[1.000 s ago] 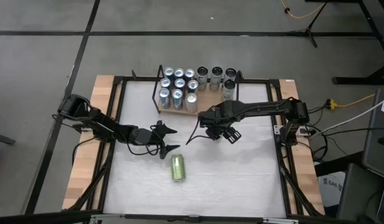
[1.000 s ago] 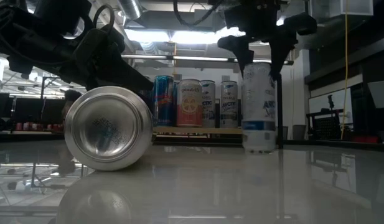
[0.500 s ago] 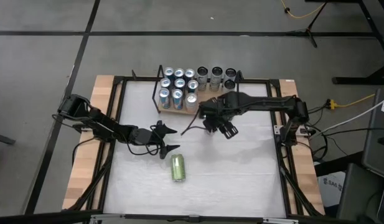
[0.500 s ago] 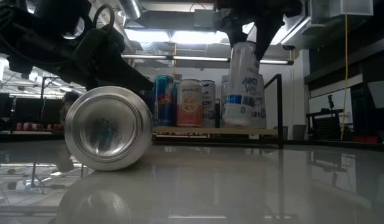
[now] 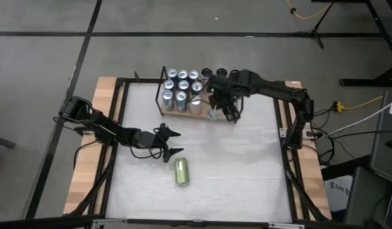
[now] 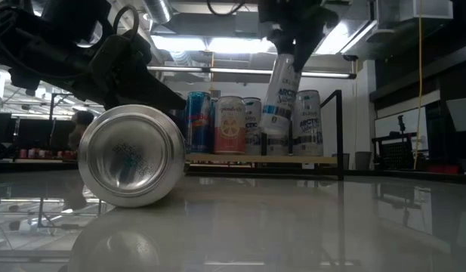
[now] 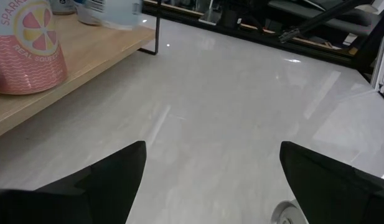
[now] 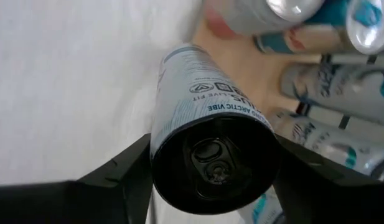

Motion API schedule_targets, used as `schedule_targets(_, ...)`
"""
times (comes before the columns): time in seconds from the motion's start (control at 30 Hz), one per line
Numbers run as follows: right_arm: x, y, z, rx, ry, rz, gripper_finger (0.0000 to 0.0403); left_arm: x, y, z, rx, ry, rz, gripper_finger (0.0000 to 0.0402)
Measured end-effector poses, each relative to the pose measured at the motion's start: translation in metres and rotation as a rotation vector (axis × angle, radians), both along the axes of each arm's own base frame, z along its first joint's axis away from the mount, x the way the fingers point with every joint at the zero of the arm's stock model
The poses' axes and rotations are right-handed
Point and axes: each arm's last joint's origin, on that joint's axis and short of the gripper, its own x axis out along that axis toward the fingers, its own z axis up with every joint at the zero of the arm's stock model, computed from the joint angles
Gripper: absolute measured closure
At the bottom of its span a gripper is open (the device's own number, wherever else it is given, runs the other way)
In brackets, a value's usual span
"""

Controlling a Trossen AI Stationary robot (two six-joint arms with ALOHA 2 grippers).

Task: Place canned beverage on shelf
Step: Put the white blue soda can on the shelf aligned with the other white blue soda can

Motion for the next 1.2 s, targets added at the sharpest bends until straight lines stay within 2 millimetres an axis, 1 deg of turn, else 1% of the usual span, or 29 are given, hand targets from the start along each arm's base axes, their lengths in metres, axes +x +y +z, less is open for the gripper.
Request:
schedule_targets(0.2, -0.008, -0.030, 0.000, 0.000, 0.000, -0.085, 0.0148, 0.000, 0.000, 0.000, 0.000, 0.000, 0.000, 0.0037)
schedule_targets(0.3, -0.012, -0.041, 0.000, 0.000, 0.000, -0.120, 0.0148, 0.000, 0.000, 0.000, 0.000, 0.000, 0.000, 0.0037)
schedule_targets(0.53, -0.015, -0.059, -0.004, 0.001, 0.001, -0.138, 0.0148, 0.000, 0.000, 0.000, 0.000, 0.000, 0.000, 0.0037)
schedule_targets(0.7, -0.007, -0.064, -0.012, 0.003, -0.001, -0.126, 0.0148, 0.000, 0.000, 0.000, -0.001, -0.002, 0.000, 0.0037)
schedule_targets(0.9, -0.001, -0.067, -0.023, -0.021, 0.051, -0.100, 0.0148, 0.000, 0.000, 0.000, -0.002, -0.004, 0.001, 0.0037)
schedule_targets(1.2, 0.004, -0.071, -0.024, -0.077, 0.032, -0.052, 0.0148, 0.000, 0.000, 0.000, -0.003, -0.004, 0.001, 0.0037)
